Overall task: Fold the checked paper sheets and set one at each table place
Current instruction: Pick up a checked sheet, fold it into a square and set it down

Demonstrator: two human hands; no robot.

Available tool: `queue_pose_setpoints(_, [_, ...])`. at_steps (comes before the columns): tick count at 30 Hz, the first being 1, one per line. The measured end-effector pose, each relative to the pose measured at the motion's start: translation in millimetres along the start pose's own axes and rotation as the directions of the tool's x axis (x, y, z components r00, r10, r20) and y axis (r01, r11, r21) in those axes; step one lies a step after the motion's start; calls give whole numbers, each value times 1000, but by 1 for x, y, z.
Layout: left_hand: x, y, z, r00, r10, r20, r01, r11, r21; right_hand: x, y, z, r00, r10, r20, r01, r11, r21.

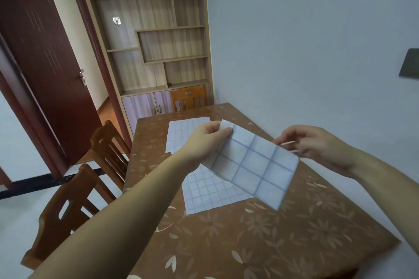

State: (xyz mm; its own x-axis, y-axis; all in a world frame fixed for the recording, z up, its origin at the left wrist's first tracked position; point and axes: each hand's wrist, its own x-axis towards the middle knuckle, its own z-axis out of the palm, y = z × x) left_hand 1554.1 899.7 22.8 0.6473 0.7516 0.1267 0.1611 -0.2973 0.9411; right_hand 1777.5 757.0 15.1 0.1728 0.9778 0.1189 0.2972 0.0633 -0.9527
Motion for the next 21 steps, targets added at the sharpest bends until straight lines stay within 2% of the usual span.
queue_pose_setpoints(2, [-1,7,5,996,62,69,-67,995,73,4,-5,11,996,-71,-50,63,988,-140])
queue_pose_setpoints(5, [0,15,12,979,122,165,-149,975,163,11,-9,33,983,-183,-19,160,900,-405])
queue_pose_setpoints(7, [0,19,13,971,139,196,-175,968,178,15,-5,40,971,-240,-7,208,856,-474])
queue_pose_setpoints(11, [-4,18,9,979,122,166,-149,976,159,13,-7,42,945,-323,-55,268,859,-437])
queue_pose_setpoints(15, [-6,10,8,981,61,183,-96,978,186,15,-6,40,925,-318,-210,227,902,-367])
queue_pose_setpoints(19, [-6,13,11,975,91,204,-132,972,197,14,-3,39,943,-266,-200,202,935,-292])
queue_pose_setpoints(21, [-6,18,13,966,92,242,-141,970,197,14,-5,40,935,-288,-207,221,930,-295])
